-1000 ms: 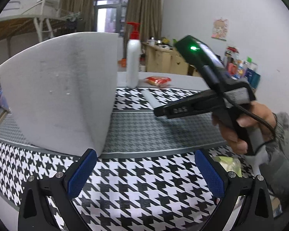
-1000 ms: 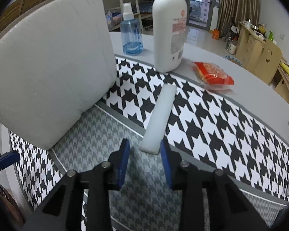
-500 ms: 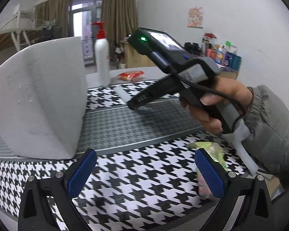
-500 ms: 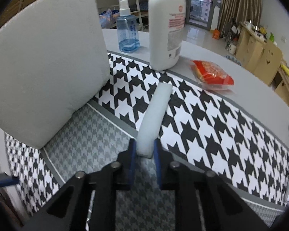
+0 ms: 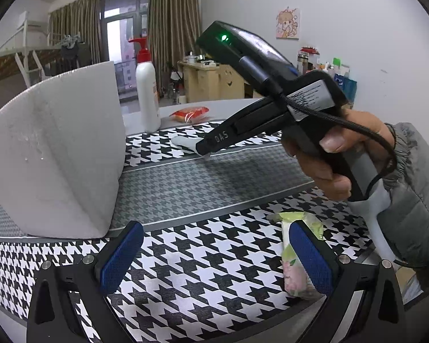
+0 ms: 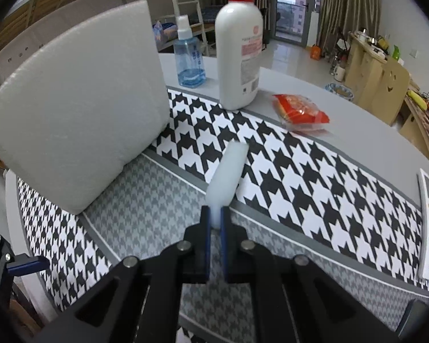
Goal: Organize soft objects
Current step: 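Move the left tool down toward the green tissue pack on the table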
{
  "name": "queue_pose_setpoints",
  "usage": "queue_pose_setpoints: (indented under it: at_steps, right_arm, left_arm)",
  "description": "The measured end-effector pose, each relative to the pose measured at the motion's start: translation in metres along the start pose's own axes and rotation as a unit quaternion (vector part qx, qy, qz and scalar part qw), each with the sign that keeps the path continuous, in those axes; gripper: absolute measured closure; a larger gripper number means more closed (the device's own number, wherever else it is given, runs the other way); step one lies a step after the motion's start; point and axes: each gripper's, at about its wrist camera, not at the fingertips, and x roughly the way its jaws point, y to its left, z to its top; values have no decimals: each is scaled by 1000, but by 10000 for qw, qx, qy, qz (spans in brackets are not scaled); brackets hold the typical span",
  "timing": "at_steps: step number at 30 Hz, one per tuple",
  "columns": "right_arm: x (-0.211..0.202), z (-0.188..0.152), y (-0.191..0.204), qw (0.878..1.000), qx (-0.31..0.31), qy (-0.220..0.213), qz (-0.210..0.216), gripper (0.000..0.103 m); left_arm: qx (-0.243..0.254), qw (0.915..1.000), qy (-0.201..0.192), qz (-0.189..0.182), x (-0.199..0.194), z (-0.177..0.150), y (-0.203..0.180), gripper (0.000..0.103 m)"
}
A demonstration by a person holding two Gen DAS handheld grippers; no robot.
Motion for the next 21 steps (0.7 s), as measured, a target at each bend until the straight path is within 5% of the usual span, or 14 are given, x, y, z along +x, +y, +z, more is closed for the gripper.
queue_pose_setpoints:
  at_steps: [21]
  right_arm:
    - [-64,-38,-13,9987,251,-282,-340,95]
  left_arm:
    - [206,9997,-82,-136,-8,4,-33,1]
